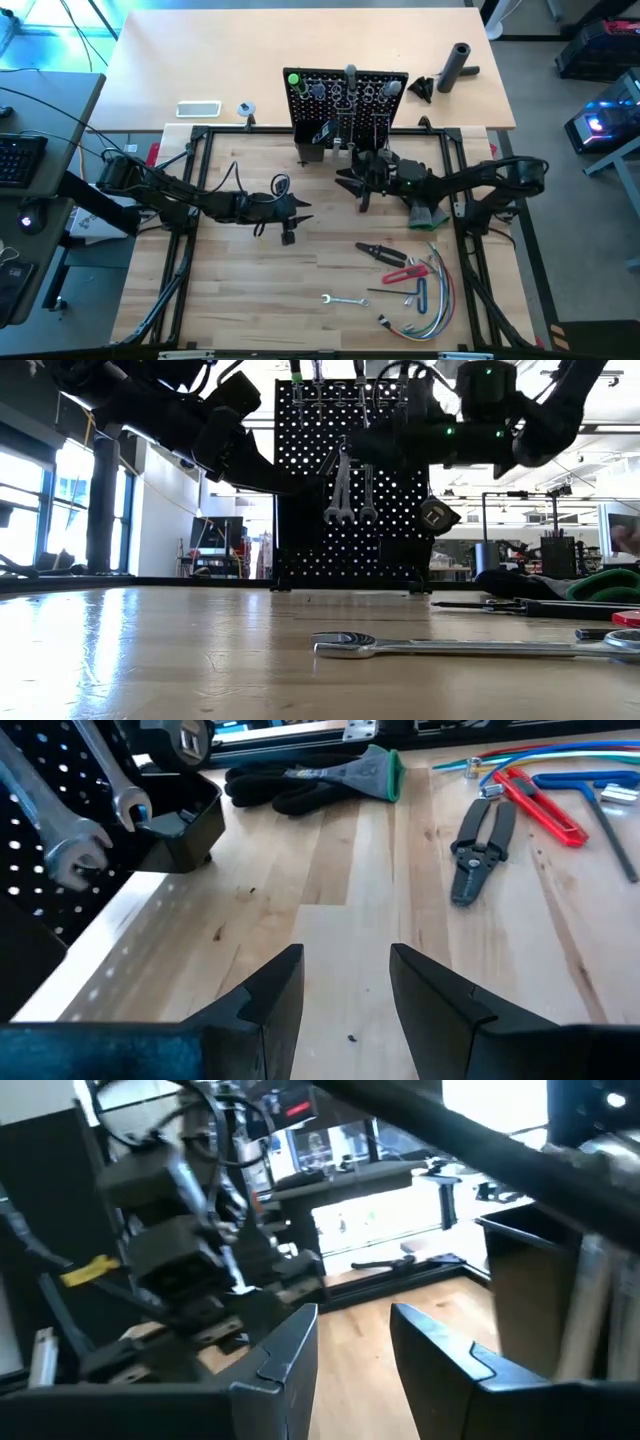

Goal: Hang tools onto peg board
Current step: Hang the silver wrench on the peg board

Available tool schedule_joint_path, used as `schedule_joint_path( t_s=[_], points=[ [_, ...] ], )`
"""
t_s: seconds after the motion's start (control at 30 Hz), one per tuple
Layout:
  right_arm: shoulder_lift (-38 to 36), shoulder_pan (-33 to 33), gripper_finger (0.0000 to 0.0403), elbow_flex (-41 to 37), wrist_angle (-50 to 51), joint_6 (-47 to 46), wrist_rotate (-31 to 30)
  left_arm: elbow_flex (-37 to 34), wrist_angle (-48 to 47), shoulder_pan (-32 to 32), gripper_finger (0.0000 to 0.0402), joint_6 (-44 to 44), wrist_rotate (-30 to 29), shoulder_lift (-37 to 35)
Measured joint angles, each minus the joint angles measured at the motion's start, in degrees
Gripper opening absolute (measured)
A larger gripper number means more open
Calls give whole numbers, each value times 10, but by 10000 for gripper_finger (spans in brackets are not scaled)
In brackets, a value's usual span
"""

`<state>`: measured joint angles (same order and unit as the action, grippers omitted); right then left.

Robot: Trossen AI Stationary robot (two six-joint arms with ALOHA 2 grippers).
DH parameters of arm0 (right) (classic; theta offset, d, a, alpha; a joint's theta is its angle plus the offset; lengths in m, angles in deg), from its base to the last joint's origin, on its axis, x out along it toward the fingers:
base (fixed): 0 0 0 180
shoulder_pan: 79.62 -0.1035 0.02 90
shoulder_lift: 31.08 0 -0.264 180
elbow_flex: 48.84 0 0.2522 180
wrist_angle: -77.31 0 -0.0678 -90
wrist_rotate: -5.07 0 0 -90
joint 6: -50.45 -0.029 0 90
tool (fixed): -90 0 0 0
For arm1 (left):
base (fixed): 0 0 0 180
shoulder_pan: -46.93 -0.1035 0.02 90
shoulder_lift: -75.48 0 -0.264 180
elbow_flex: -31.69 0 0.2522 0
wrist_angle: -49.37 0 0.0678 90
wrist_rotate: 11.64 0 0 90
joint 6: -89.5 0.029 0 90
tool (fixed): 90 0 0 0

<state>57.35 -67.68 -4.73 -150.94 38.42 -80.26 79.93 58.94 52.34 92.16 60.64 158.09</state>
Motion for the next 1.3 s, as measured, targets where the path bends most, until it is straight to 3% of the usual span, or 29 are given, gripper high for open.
schedule_joint_path(
  t_s=[0.37, 0.7, 0.9, 1.3],
  points=[
    [-102, -70, 124, 0, 139, 5, 1, 0, -1, 7, 145, -21, 69, 0],
    [-138, -183, 124, 0, 271, -37, 89, 0, -9, 46, 145, -58, 198, 12],
    [-96, -291, 124, 0, 284, -65, 86, 2, 62, 97, 145, -91, 204, 76],
    [45, -461, 124, 10, 268, -113, -56, 136, 94, 168, 145, -95, 203, 281]
  ],
)
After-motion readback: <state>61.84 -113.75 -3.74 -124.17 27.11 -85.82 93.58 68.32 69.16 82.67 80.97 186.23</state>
